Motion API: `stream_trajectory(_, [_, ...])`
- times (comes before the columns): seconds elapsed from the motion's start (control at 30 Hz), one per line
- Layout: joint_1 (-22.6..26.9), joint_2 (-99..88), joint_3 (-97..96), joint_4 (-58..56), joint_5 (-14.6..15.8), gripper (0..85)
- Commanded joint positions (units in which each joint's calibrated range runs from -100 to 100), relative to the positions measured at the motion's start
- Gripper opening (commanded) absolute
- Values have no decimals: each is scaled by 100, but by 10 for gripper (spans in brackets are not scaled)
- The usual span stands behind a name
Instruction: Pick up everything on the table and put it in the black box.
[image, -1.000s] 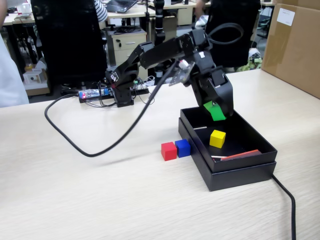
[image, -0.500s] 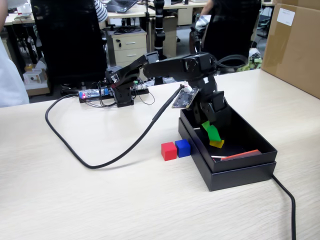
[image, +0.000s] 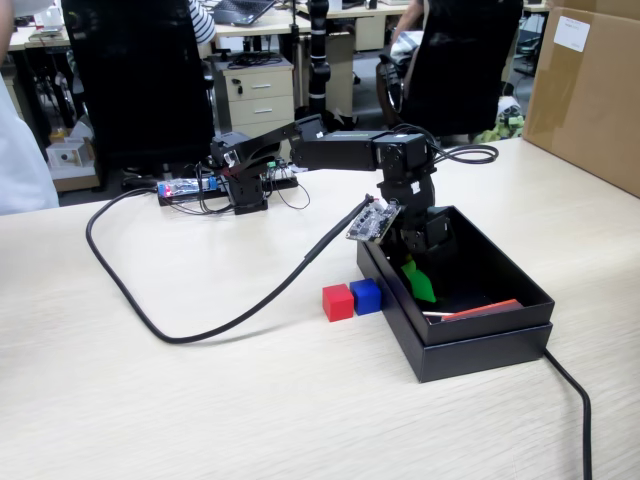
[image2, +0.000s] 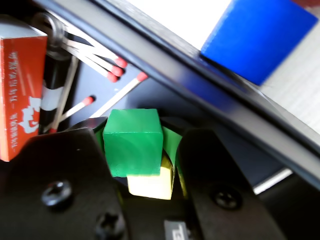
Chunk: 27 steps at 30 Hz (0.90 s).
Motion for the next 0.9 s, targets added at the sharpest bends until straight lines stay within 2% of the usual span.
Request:
stream_trajectory(0.0, [54,-159,145,-205,59,301])
stream_trajectory(0.1, [49,-319,109,-240,117,398])
stream_trajectory(0.2, [24,-1100,100,-240,127,407])
stream_trajectory(0.23, [0,-2052,-27,-240,127,407])
stream_trajectory(0.47, [-293,-4967,-1124,-240,83,410])
stream_trajectory(0.57, [-508,-5724,-2375,-240,54,476])
stream_trajectory(0.73, [-855,-5999,-4188,-153,112,493])
stream_trajectory(0.87, [-962,-5437,-4551,-32,132,493])
